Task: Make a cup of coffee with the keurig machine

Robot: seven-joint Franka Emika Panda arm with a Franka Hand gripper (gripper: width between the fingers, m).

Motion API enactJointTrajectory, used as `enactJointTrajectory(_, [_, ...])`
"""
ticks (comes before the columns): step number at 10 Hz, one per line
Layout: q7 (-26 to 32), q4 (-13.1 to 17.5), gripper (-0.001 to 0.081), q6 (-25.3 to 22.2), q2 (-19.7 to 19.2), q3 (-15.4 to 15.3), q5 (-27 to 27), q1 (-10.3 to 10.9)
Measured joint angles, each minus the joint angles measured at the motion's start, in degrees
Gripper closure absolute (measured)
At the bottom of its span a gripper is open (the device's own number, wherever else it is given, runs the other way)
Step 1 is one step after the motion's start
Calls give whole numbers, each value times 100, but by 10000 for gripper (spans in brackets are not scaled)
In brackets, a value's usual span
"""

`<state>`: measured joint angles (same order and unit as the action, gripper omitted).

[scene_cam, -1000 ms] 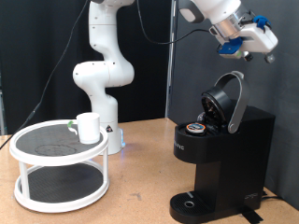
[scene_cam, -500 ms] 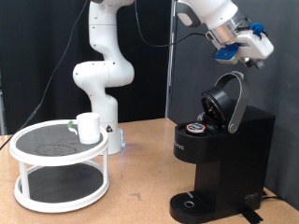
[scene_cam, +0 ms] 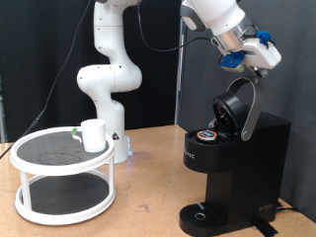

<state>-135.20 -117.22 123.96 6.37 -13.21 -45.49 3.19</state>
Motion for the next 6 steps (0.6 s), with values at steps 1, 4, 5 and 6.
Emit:
enactJointTrajectory(1, [29, -38, 803, -5, 5, 8, 0, -24])
enactJointTrajectory(4, [130, -97, 806, -7, 48, 51, 0, -48])
enactJointTrajectory(5, [179, -132, 806, -12, 92, 72, 0, -52])
enactJointTrajectory(6, [265, -186, 806, -44, 155, 106, 0, -67])
